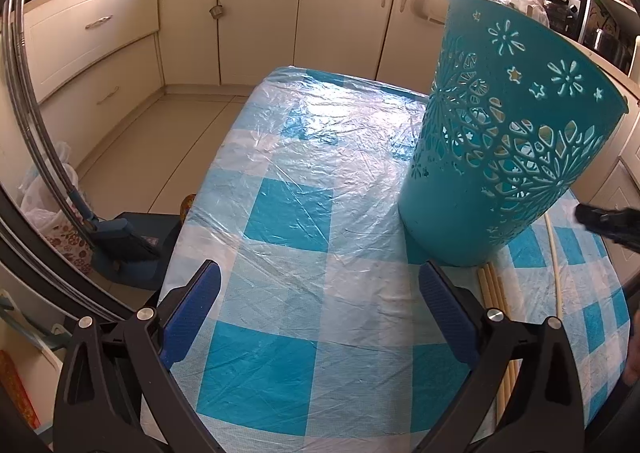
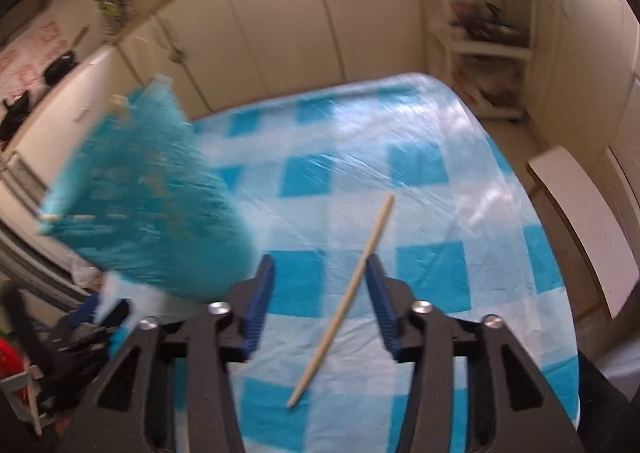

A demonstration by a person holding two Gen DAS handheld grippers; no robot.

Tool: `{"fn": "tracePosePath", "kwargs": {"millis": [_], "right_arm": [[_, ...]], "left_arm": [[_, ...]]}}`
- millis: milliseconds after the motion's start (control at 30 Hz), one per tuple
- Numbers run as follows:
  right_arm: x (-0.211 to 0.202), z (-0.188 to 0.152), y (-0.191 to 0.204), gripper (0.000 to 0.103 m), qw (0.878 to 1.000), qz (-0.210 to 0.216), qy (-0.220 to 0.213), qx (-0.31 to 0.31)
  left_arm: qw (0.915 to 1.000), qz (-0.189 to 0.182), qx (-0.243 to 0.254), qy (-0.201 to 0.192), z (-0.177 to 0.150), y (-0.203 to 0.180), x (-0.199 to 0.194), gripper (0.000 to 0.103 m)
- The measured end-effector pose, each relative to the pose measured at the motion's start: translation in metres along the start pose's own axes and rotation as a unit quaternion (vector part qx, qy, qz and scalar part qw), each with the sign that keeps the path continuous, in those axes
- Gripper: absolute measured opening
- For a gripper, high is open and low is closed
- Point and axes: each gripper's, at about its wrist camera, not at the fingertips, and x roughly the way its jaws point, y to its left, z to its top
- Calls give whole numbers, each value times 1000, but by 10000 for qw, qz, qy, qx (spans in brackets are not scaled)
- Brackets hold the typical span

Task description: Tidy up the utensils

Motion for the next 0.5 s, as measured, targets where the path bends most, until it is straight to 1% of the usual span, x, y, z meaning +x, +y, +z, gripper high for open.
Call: {"fn": "tracePosePath", "kwargs": {"millis": [67,100,133,167,200,233,300,367,400,467,500], "right_arm": [[19,4,-4,39,9996,-294,36,-10],[30,7,-4,37,9986,-518,70,-81],[38,9,-5,32,9978,-638,102,-127],[46,9,-4,29,9968,-766,110,-205],[47,10,-1,26,9954,-898,28,-341],[48,10,3,19,9938,-990,-13,-498],[48,9,8,7,9935,-941,3,-636],[45,7,5,6,9941,-857,19,-664],[40,5,2,6,9957,-713,0,-588],[23,3,-1,5,9986,-366,-91,-375],[7,3,-5,5,9996,-72,-201,-197]], "left_arm": [[10000,-6,21,10,0,-1,1,95],[10000,-16,20,17,0,-1,1,95],[10000,-24,15,24,0,-1,1,95],[10000,-30,10,29,0,-1,1,95],[10000,-35,2,30,0,-1,1,95],[10000,-40,-7,32,0,0,1,95],[10000,-48,-22,37,0,0,1,95],[10000,-54,-23,53,1,1,2,95],[10000,-57,-21,60,1,1,2,95],[10000,-64,-21,72,1,1,3,95],[9999,-65,-22,74,1,1,3,95]]}}
